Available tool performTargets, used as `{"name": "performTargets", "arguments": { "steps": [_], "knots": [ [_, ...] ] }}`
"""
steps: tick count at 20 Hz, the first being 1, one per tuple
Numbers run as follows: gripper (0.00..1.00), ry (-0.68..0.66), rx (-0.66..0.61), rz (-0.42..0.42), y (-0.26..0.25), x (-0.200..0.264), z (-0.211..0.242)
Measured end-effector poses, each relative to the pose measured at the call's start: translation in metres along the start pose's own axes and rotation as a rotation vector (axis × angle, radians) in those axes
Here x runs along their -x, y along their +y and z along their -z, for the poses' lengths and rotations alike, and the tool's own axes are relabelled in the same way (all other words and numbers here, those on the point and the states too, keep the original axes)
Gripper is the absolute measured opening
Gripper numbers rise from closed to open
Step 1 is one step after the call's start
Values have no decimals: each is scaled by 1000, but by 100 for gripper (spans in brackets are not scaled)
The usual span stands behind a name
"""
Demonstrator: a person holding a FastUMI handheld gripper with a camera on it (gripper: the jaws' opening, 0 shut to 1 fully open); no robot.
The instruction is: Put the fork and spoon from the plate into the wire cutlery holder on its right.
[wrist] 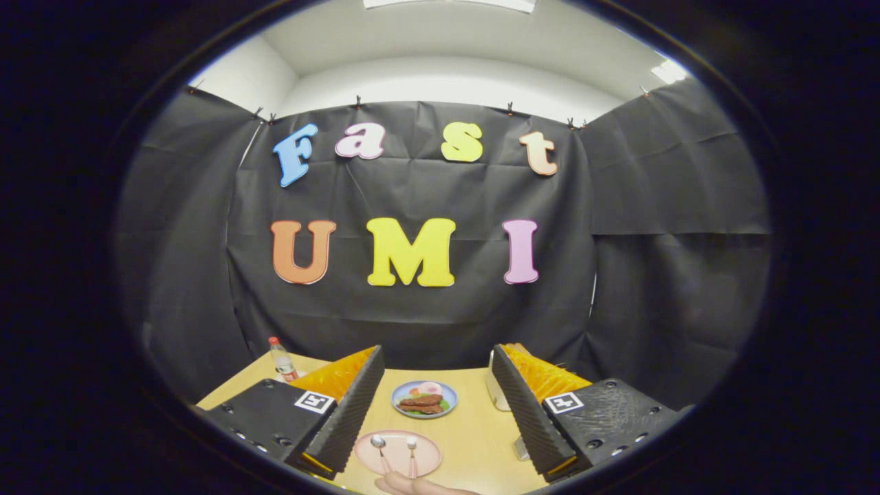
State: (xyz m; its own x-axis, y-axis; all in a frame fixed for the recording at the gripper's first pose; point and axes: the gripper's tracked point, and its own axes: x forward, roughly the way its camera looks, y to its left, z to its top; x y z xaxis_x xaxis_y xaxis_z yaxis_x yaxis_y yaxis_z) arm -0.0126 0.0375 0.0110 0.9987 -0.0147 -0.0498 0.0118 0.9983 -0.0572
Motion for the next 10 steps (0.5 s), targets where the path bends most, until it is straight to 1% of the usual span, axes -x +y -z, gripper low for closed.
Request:
{"name": "performTargets", "arguments": {
  "steps": [4, 10],
  "knots": [
    [95, 5, 38, -2, -10, -11, -3],
    [95, 69, 69, -23, -20, -37, 25]
  ]
}}
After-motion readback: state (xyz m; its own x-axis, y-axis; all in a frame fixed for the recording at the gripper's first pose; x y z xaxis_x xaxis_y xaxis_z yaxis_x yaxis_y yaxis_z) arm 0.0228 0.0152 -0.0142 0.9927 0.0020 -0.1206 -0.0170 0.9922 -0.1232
